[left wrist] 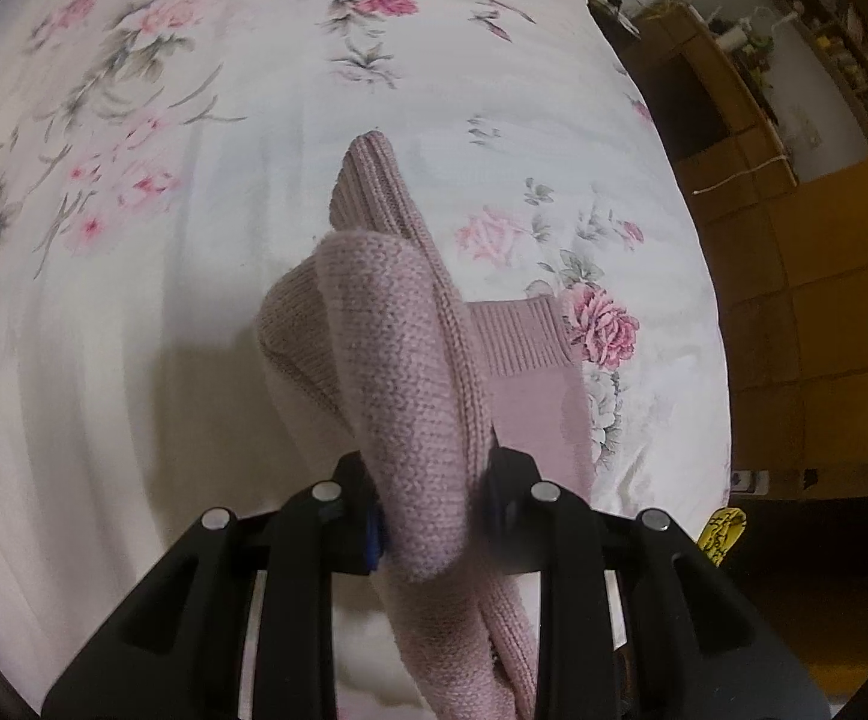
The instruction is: Fold small clothes
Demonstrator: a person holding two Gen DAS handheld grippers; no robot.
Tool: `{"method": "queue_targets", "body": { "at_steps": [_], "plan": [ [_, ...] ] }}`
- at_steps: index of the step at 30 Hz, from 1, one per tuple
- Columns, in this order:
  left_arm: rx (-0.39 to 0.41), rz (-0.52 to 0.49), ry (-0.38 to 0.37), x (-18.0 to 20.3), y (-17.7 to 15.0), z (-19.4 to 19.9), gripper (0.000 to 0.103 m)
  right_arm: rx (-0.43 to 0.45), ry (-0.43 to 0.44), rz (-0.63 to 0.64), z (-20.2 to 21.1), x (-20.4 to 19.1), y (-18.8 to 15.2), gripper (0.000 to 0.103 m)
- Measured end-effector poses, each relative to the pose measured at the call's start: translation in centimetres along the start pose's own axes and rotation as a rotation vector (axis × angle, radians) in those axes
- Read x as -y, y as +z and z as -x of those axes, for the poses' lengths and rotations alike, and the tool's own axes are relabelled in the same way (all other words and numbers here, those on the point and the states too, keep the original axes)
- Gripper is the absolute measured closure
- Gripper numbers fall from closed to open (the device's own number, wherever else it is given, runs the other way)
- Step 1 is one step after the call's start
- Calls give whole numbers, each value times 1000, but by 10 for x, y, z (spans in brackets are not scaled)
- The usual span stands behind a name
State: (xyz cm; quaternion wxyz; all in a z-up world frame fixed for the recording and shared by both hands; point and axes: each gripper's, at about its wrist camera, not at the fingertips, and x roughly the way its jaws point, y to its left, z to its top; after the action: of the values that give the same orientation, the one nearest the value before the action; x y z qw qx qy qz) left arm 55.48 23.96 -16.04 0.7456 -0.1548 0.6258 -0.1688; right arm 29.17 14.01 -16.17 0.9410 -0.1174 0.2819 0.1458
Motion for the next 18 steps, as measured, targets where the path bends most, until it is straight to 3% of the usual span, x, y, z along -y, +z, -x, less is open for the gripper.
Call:
{"method": "queue_targets", "body": {
  "at_steps": [18],
  "plan": [
    [-40,-94,115,77,-6,-60,80,-51,10,-157,5,59,-30,93]
  ]
}}
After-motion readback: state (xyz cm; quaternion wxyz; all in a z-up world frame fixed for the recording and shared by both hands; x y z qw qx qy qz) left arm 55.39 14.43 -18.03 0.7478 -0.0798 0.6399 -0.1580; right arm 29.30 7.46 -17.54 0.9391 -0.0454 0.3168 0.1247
